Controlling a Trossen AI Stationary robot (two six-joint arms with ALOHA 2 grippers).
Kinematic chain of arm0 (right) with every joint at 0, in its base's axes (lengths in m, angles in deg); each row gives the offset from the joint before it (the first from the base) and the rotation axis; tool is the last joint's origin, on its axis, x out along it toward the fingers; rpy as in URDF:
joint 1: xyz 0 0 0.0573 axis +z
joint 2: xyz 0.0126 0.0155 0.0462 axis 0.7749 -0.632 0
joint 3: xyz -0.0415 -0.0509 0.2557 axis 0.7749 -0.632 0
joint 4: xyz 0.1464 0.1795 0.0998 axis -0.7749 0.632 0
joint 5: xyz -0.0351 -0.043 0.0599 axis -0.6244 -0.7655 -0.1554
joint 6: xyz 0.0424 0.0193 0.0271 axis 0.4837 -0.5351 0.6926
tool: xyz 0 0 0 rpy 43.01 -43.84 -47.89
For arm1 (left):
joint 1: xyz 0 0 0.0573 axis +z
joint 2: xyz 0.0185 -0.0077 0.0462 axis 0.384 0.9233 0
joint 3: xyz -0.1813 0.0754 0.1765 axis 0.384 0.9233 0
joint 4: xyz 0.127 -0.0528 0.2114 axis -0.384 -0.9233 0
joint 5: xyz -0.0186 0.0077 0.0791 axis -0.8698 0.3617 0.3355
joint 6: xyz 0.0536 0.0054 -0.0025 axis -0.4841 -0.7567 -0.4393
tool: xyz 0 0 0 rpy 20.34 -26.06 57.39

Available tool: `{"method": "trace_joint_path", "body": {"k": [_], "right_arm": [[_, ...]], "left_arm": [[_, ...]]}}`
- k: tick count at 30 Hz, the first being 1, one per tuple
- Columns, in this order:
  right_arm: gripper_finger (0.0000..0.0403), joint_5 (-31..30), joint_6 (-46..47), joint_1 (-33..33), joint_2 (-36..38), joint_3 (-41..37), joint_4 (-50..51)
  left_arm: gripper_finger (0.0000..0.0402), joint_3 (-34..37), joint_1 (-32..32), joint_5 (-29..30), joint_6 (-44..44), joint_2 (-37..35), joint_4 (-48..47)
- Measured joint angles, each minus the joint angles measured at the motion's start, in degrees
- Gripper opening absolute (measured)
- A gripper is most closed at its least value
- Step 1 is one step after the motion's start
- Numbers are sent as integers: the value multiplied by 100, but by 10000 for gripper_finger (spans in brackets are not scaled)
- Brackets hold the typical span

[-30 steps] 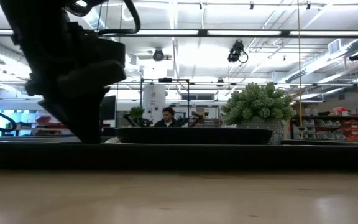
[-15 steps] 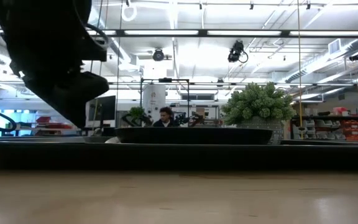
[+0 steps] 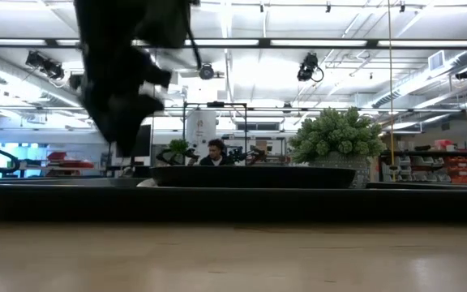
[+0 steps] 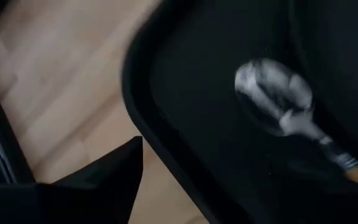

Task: Pick and place plate/cup/fork/spoon on tray
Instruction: Put the orange fork on the black tray to the left of the orange spoon

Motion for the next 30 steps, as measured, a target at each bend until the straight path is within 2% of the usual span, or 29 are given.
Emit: {"method": "trace_joint_path", "body": {"k": [5, 8, 11, 13, 14, 16, 21, 26, 30], "right_arm": [[203, 0, 22, 0, 0, 0, 1], [203, 0, 22, -4, 0, 0, -1], [203, -3, 14, -15, 0, 0, -1], [203, -9, 30, -17, 0, 0, -11], [203, -11, 30, -15, 0, 0, -25], [203, -12, 30, -15, 0, 0, -29], [203, -341, 25, -17, 0, 0, -50], [203, -356, 324, 31, 0, 0, -77], [203, -345, 445, 59, 4, -2, -103]], "left_arm": [[284, 0, -138, 443, 198, -915, -42], [284, -2, -391, 719, 609, -1270, -442], [284, -2, -632, 826, 1507, -1465, -1667], [284, 6, -671, 449, 2279, -1494, -2563], [284, 82, -669, 214, 2403, -1522, -2578], [284, 473, -619, -247, 2259, -1766, -1945], [283, 1632, -559, -929, 2377, -1799, -729], [283, 2672, -519, -1181, 3163, -1686, -518], [283, 2615, -646, -899, 3487, -1569, -489]]}}
